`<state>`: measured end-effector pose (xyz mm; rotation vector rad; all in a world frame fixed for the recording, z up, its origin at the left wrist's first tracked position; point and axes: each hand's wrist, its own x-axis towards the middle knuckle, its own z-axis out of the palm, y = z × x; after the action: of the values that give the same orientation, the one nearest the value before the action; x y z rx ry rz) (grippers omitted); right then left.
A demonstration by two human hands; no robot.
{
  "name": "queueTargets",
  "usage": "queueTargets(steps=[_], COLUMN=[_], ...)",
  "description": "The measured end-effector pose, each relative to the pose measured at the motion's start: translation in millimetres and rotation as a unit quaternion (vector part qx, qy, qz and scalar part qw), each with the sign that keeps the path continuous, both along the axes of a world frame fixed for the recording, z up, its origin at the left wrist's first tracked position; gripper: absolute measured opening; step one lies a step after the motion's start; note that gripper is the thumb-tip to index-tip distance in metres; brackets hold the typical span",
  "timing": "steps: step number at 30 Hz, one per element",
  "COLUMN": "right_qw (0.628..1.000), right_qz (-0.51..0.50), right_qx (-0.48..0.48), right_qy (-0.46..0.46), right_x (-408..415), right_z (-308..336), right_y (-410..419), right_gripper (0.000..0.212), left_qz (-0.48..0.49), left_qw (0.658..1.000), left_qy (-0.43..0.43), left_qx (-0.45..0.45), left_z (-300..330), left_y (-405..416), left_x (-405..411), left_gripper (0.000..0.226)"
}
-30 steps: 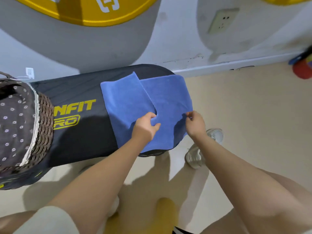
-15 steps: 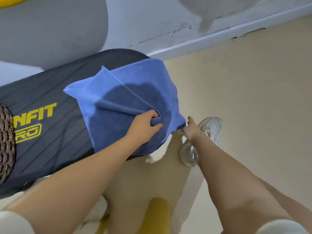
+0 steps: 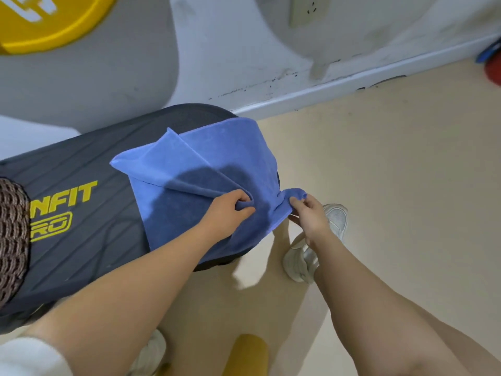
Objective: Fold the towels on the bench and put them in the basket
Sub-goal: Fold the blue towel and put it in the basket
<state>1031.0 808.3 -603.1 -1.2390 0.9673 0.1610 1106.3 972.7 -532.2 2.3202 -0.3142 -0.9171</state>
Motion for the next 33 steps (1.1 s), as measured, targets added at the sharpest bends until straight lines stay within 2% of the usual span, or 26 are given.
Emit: queueTargets(steps=[3, 6, 8, 11, 14, 18, 23, 25, 31, 33], right_qw=[0.997, 0.992, 0.985, 0.966, 0.944, 0.92, 0.873, 0.858, 0.848, 0.834], right_qz=[-0.014, 0.04, 0.086, 0.148, 0.203, 0.259, 0.318, 0.328, 0.235, 0.256], right_qx=[-0.006, -0.035, -0.071, -0.132, -0.19, -0.234, -0.325, -0.351, -0.426, -0.44], right_qy=[-0.071, -0.118, -0.134, -0.168, -0.176, -0.178, -0.177, -0.183, -0.212, -0.214], right_x=[0.3, -4.0, -8.5, -8.7, -5.4, -3.9, -9.8, -10.5, -11.0, -15.6], right_z=[41.7, 82.7, 109.4, 137.7, 159.9, 174.3, 184.3, 190.9, 196.9, 196.0], right_y=[9.3, 28.9, 45.8, 70.0, 103.2, 146.1, 167.9, 169.8, 171.7, 177.7], right_gripper=[0.012, 0.016, 0.004, 0.028, 0.028, 0.035, 0.007, 0.013, 0.02, 0.022], left_qz=[0.031, 0.082, 0.112, 0.146, 0.183, 0.251, 0.303, 0.318, 0.373, 0.39], left_qw=[0.999, 0.991, 0.983, 0.966, 0.947, 0.925, 0.909, 0.902, 0.877, 0.866], left_qy=[-0.016, -0.046, -0.035, 0.0, 0.021, 0.03, 0.055, 0.066, 0.074, 0.085], left_qx=[-0.038, -0.1, -0.142, -0.215, -0.263, -0.284, -0.28, -0.286, -0.294, -0.302], left_z=[18.0, 39.3, 58.0, 84.4, 102.0, 112.6, 122.4, 126.6, 129.8, 130.8], left_y=[7.9, 22.6, 36.0, 62.2, 87.5, 109.4, 127.3, 130.6, 134.1, 133.2], left_x=[-1.0, -3.8, -8.3, -21.0, -39.0, -56.9, -72.6, -73.1, -71.2, -72.1], left_gripper=[0.013, 0.016, 0.007, 0.015, 0.016, 0.018, 0.017, 0.014, 0.013, 0.011])
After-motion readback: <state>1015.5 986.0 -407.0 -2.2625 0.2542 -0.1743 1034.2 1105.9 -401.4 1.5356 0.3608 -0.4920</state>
